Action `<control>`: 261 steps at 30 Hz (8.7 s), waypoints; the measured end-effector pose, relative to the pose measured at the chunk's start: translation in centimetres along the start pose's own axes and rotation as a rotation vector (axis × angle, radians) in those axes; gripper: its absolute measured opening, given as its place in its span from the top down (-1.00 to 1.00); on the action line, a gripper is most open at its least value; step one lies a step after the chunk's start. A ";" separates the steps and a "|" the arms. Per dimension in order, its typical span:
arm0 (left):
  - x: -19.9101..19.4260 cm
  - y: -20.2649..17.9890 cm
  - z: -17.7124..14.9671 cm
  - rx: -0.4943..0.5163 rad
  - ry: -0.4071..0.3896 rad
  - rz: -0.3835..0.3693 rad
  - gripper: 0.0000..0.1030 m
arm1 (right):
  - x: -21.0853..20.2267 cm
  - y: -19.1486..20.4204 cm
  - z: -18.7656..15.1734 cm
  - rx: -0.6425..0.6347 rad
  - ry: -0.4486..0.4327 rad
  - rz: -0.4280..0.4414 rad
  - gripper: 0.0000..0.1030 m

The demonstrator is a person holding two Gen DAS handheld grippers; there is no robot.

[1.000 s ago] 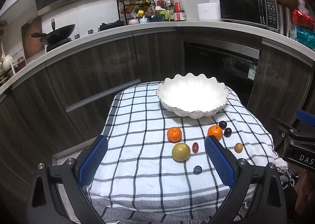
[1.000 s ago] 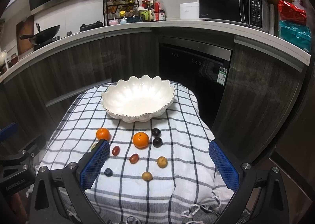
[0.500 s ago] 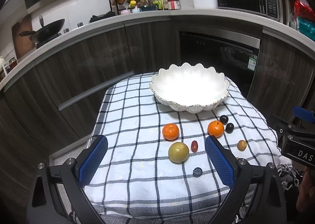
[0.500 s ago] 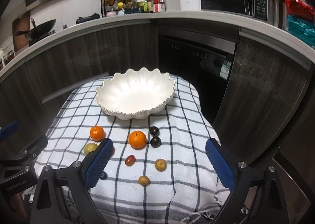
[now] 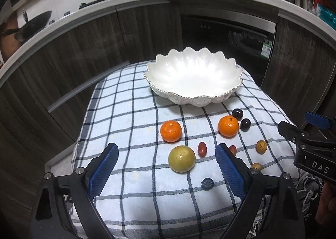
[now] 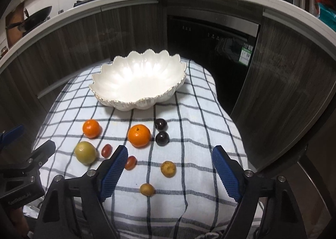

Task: Organize fruits
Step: 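Grasp the yellow-green fruit with the left tool while the right tool grasps a brown longan, then carry both held fruits over the white bowl and open both tools, then withdraw both open tools from the bowl back over the table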

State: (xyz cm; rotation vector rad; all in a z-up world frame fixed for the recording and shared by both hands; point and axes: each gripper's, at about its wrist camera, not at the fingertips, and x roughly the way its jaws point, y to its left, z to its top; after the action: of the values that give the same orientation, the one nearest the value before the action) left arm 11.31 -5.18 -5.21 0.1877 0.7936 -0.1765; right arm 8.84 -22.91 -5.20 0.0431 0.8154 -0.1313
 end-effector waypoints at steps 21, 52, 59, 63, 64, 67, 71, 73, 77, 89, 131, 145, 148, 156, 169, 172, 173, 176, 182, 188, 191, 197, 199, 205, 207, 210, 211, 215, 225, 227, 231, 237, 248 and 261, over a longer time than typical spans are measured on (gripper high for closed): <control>7.6 -1.3 -0.9 0.001 0.170 -0.071 -0.50 | 6.7 0.1 -1.6 -0.007 0.169 0.028 -0.23; 11.2 -1.4 -2.3 -0.017 0.253 -0.099 0.06 | 10.5 0.3 -3.0 -0.015 0.277 0.029 0.48; 10.2 -1.3 -1.9 -0.015 0.226 -0.097 0.06 | 9.8 0.3 -2.8 -0.014 0.262 0.036 0.48; 9.5 -1.2 -1.6 -0.017 0.211 -0.090 0.07 | 9.4 0.4 -2.5 -0.017 0.251 0.041 0.48; 9.3 -1.1 -1.5 -0.018 0.205 -0.089 0.07 | 9.3 0.4 -2.4 -0.018 0.246 0.043 0.48; 8.7 -1.1 -1.1 -0.017 0.189 -0.082 0.07 | 8.9 0.6 -2.1 -0.023 0.231 0.048 0.48; 8.1 -1.0 -0.7 -0.015 0.179 -0.074 0.07 | 8.4 0.7 -1.7 -0.029 0.214 0.054 0.48; 7.7 -0.9 -0.4 -0.015 0.171 -0.072 0.07 | 8.1 0.7 -1.4 -0.028 0.207 0.057 0.48; 7.0 -0.7 0.3 -0.012 0.154 -0.070 0.07 | 7.6 0.8 -0.7 -0.031 0.189 0.062 0.48; 6.3 0.3 2.9 -0.023 0.106 -0.058 0.07 | 6.6 1.4 2.9 -0.058 0.096 0.060 0.48; 15.2 1.1 12.9 -0.010 0.125 -0.126 0.07 | 14.4 1.6 13.0 -0.089 0.087 0.058 0.48; 15.5 0.5 13.2 0.018 0.106 -0.092 -0.54 | 16.6 1.8 12.9 -0.090 0.147 0.054 0.16; 15.2 0.8 13.5 0.014 0.096 -0.081 -0.66 | 16.4 1.5 13.3 -0.069 0.130 0.039 -0.20; 14.4 1.4 13.8 -0.016 0.085 -0.070 -0.91 | 14.7 1.1 14.3 -0.063 0.059 -0.025 -0.54; 12.1 2.0 13.7 -0.036 0.063 -0.068 -0.93 | 12.5 0.9 14.4 -0.043 0.027 -0.021 -0.54; 11.3 2.0 13.3 -0.036 0.058 -0.070 -0.93 | 11.6 0.7 14.2 -0.042 0.018 -0.022 -0.54; 11.0 2.1 13.2 -0.036 0.055 -0.069 -0.93 | 11.3 0.7 14.1 -0.042 0.015 -0.022 -0.54; 10.0 2.2 12.7 -0.044 0.048 -0.073 -0.93 | 10.3 0.6 13.8 -0.041 0.005 -0.020 -0.54; 8.6 2.4 11.6 -0.060 0.049 -0.074 -0.93 | 9.0 0.8 13.0 -0.038 -0.003 -0.008 -0.54; 7.5 2.2 10.5 -0.066 0.049 -0.075 -0.93 | 7.9 0.8 12.0 -0.041 -0.006 -0.005 -0.54; 7.0 2.1 9.9 -0.069 0.050 -0.075 -0.93 | 7.9 0.8 12.0 -0.040 -0.006 -0.006 -0.54; 6.0 1.9 8.7 -0.071 0.049 -0.079 -0.93 | 6.4 0.7 10.1 -0.030 -0.004 0.001 -0.54; 5.6 1.8 8.2 -0.068 0.047 -0.081 -0.93 | 6.0 0.6 9.5 -0.027 0.000 0.006 -0.54; 4.6 1.5 7.1 -0.063 0.046 -0.086 -0.93 | 5.4 0.5 8.4 -0.026 0.013 0.010 -0.54; 4.3 1.4 6.8 -0.064 0.047 -0.089 -0.93 | 5.1 0.5 8.1 -0.025 0.015 0.012 -0.54; 4.1 1.2 6.3 -0.066 0.050 -0.093 -0.93 | 4.8 0.4 7.6 -0.024 0.019 0.015 -0.54; 4.0 1.1 6.0 -0.067 0.052 -0.094 -0.93 | 4.6 0.4 7.4 -0.025 0.019 0.014 -0.54; 3.7 0.8 5.3 -0.060 0.050 -0.089 -0.93 | 4.2 0.3 6.6 -0.024 0.017 0.007 -0.54; 2.9 0.0 3.4 -0.044 0.051 -0.096 -0.93 | 3.4 0.3 4.5 -0.030 0.034 0.008 -0.54; 2.7 -0.1 2.9 -0.036 0.047 -0.098 -0.92 | 3.2 0.3 3.9 -0.033 0.038 0.008 -0.54; 2.7 -0.3 2.2 -0.028 0.052 -0.098 -0.92 | 3.0 0.5 3.0 -0.038 0.042 0.003 -0.54; 2.5 -0.5 1.1 -0.014 0.050 -0.098 -0.92 | 2.7 0.6 1.9 -0.049 0.049 0.002 -0.54; 2.5 -0.9 -1.5 0.002 0.066 -0.115 -0.92 | 2.5 0.9 0.1 -0.070 0.052 -0.002 -0.54; 3.0 -1.5 -3.5 0.024 0.065 -0.135 -0.86 | 2.7 1.5 -2.0 -0.098 0.064 -0.007 -0.54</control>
State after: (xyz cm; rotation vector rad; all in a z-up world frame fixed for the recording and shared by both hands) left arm 10.63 -6.04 -9.96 0.1626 0.8694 -0.3087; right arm 9.45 -21.56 -8.53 -0.0484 0.8847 -0.0972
